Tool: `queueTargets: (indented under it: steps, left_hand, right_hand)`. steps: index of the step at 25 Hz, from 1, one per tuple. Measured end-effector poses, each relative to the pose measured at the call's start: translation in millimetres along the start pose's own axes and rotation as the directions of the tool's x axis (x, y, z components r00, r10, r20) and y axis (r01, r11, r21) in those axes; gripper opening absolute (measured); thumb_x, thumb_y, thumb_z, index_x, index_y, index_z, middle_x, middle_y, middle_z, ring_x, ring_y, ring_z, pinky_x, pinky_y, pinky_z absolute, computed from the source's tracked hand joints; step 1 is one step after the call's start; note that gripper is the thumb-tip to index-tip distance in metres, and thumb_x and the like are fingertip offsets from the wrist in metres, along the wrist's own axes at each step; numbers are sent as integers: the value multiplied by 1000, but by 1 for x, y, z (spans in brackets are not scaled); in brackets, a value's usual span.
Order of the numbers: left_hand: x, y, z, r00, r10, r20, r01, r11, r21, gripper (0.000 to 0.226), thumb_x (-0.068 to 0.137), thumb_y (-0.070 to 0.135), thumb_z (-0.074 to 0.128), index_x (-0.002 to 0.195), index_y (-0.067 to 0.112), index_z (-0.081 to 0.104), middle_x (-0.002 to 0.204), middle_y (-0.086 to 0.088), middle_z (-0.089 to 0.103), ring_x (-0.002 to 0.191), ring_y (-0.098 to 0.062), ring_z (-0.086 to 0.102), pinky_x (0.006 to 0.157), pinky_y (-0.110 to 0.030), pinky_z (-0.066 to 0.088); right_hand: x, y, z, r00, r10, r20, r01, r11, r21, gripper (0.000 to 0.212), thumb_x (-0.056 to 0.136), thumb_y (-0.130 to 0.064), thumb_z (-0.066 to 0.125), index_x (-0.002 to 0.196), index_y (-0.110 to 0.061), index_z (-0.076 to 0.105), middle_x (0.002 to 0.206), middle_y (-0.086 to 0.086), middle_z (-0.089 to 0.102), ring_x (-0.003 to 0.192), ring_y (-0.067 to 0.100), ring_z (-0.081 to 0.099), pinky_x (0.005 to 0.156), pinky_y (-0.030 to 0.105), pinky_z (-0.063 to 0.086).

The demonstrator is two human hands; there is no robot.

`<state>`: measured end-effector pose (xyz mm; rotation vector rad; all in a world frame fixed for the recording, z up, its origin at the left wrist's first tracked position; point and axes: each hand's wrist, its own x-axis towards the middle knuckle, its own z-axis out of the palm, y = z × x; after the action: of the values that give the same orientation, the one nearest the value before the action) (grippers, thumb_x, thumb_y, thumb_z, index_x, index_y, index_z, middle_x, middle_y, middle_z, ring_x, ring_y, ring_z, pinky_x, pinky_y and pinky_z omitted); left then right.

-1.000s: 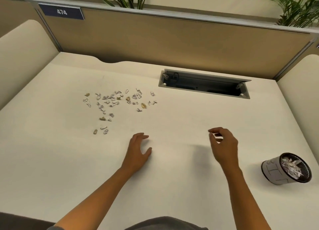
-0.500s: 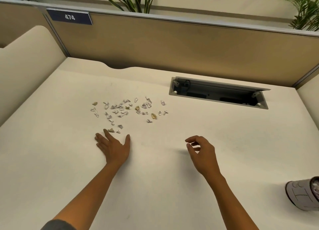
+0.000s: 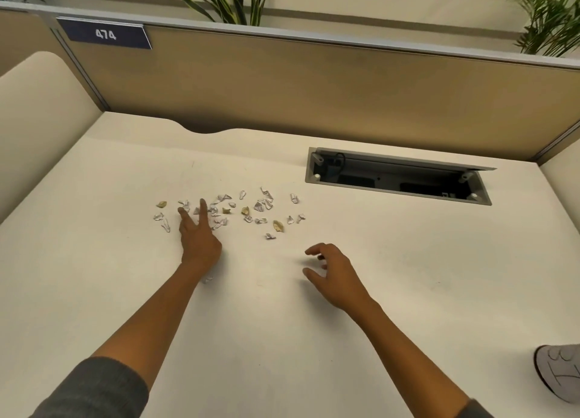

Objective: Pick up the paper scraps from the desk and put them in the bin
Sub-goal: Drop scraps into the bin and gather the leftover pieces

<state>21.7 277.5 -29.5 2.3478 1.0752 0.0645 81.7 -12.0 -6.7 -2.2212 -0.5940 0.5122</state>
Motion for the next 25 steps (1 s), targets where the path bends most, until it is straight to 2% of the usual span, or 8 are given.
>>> queueTargets:
  steps: [3,9,13,15,18,20,22,25]
  left_hand:
    - [8,-7,0,992,90,94,-100,989,105,73,89,-9,35,155,20,18,161,-21,2,147,-42,4,118,-47,19]
    - [-5,-10,11,976,219,-11,-209,947,245,49,99,4,37,148,4,35,150,-23,35,141,-35,31,115,-38,27]
    - [-17,-1,10,978,206,-31,-200,970,135,57,100,38,43,153,29,24,127,-12,48,122,-32,43,93,-47,48]
    - [-18,2,13,984,176,33,-179,963,204,55,100,42,42,152,32,27,137,-12,41,131,-33,36,96,-49,47]
    - [-24,5,16,982,182,59,-191,943,272,47,102,34,40,148,23,38,146,-16,36,138,-32,31,105,-47,40]
    - [-30,9,16,978,208,35,-210,945,251,41,102,28,40,141,18,48,137,-16,44,130,-30,41,100,-44,44]
    - [-39,13,16,970,241,3,-234,936,262,32,102,21,41,128,14,59,122,-13,53,113,-28,54,87,-38,49]
    - [-56,19,15,969,249,6,-241,934,265,28,98,5,41,109,9,66,110,-11,58,100,-26,59,78,-34,50]
  right_hand:
    - [47,-14,9,998,-30,51,35,995,-93,61,84,-33,74,137,-22,45,146,-3,39,134,16,39,106,21,31]
    - [113,-30,32,994,87,71,-75,983,-165,101,80,-51,74,155,-14,18,165,11,1,152,28,-2,123,42,7]
    - [116,-34,56,994,3,111,16,986,-168,83,92,-52,58,156,-16,18,165,8,3,153,28,-4,123,41,3]
    - [110,-33,64,984,-66,165,104,968,-230,70,99,-41,52,156,-16,20,165,8,5,153,29,-4,123,39,1]
    - [96,-30,70,960,-172,222,250,883,-397,51,106,-16,35,156,-17,23,165,8,7,153,31,0,122,38,6]
    - [83,-31,68,951,-200,237,288,853,-435,52,105,-6,30,155,-18,25,165,5,13,152,26,7,118,39,24]
    - [71,-32,65,948,-239,212,311,840,-445,48,103,-4,34,150,-15,35,155,6,32,145,23,27,102,40,44]
    - [56,-34,61,935,-307,177,354,778,-519,31,102,-9,39,129,-11,53,122,7,53,115,25,51,77,35,43]
